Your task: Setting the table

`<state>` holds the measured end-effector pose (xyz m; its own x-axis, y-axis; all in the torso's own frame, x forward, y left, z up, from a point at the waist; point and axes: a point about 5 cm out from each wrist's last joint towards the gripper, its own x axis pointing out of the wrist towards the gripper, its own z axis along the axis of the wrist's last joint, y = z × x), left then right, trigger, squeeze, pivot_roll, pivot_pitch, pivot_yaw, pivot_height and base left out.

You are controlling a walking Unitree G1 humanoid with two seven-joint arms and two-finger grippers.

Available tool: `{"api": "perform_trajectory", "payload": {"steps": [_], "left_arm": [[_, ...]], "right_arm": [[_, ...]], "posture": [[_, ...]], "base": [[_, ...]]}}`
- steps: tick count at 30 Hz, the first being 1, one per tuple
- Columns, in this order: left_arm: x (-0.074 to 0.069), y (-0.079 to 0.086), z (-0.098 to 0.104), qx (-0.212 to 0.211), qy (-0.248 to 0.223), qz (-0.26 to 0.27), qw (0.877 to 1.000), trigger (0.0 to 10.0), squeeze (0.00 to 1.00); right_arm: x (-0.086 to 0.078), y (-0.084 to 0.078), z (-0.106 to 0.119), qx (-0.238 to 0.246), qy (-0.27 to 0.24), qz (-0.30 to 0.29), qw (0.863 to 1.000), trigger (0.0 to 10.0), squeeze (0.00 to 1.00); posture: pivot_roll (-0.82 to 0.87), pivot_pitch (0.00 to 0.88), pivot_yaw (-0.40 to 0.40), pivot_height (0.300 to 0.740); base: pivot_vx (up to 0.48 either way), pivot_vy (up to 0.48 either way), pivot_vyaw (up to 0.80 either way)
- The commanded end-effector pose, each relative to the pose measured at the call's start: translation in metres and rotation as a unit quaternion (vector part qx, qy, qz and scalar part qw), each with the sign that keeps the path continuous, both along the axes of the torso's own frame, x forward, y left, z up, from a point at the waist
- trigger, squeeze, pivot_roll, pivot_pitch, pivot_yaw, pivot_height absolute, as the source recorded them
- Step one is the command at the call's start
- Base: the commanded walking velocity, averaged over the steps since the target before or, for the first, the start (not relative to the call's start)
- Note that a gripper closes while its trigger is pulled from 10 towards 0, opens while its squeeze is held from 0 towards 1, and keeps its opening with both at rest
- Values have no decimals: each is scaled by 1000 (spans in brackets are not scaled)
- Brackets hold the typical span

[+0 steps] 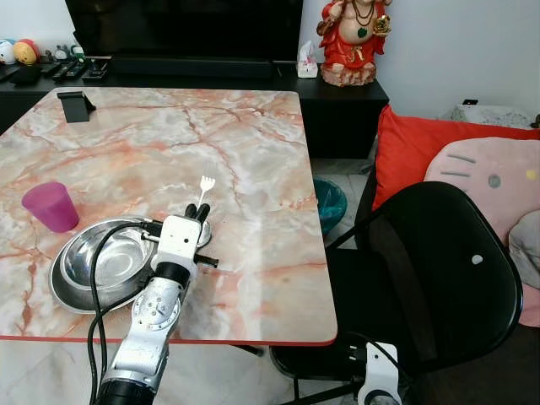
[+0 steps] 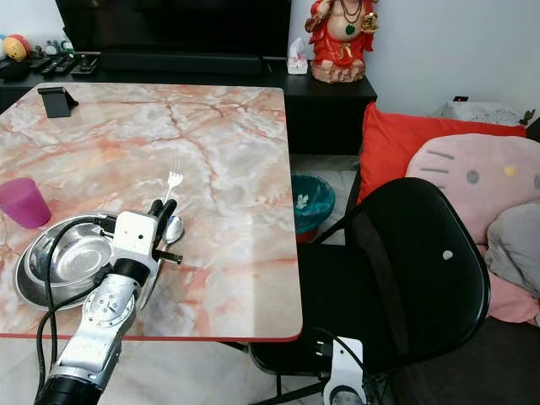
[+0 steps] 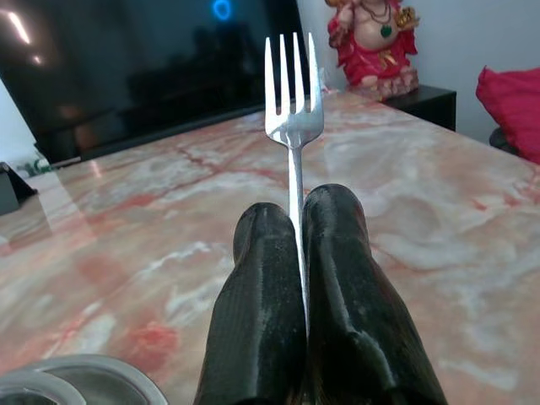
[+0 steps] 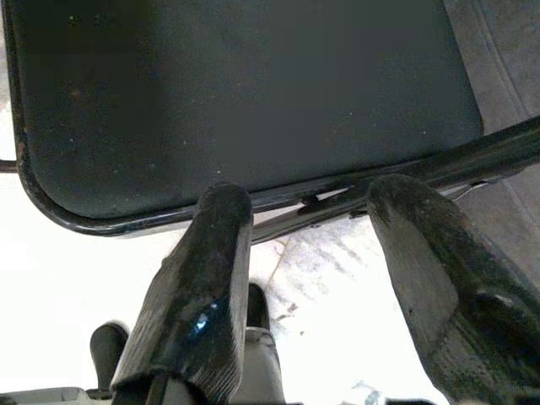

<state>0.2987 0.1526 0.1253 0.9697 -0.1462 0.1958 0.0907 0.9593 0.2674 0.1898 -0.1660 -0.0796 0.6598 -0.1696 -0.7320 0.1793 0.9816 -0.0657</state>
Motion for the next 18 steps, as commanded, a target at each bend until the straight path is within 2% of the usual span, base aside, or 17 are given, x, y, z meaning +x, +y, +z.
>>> {"api": "perform_trajectory", "payload": {"steps": [1, 18], "left_arm": [[2, -3, 3, 2, -11, -6, 1000, 10000, 0], [3, -6, 4, -9, -18, -11, 1000, 10000, 0]], "right_arm": [[-1, -1, -1, -2, 7, -4, 1000, 10000, 0], [0, 0, 0, 5, 1, 4, 1000, 10000, 0]], "posture": [[-9, 0, -30, 740], [1, 0, -36, 740]], "base": [[0, 0, 0], [0, 0, 0]]}}
